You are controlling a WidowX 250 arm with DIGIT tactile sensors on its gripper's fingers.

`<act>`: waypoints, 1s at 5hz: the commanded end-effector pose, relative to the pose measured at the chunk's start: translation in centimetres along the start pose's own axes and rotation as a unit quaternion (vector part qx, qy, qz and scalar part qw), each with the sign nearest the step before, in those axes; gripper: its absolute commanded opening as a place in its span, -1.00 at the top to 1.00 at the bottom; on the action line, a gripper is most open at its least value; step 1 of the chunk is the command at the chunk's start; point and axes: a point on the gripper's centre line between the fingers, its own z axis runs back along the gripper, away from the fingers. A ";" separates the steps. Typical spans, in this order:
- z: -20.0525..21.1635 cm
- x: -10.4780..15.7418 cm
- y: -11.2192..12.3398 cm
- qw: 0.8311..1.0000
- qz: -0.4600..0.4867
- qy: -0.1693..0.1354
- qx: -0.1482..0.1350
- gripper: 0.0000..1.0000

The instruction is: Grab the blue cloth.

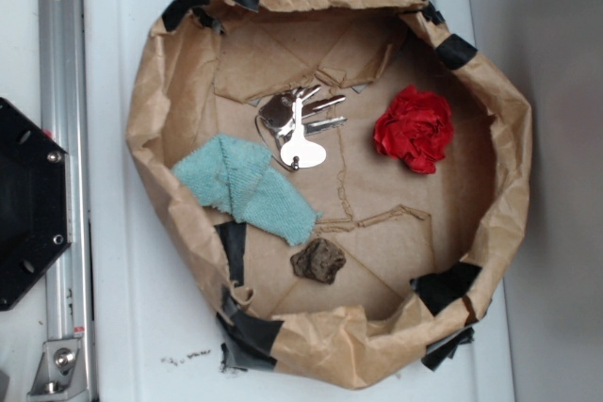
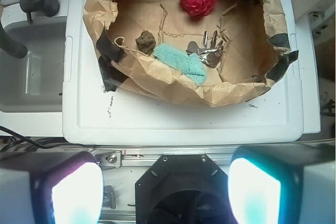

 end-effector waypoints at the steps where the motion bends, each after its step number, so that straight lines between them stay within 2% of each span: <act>1: 0.0 0.0 0.0 1.000 0.000 0.000 0.000 -1.00; 2: -4.5 4.6 2.2 0.996 0.087 -0.009 0.016 -1.00; 3: -9.1 8.9 3.2 0.993 0.115 -0.003 0.009 -1.00; 4: -13.4 11.2 4.1 0.990 0.133 0.040 0.009 -1.00; 5: -16.9 10.9 4.6 0.988 0.134 0.075 0.001 -1.00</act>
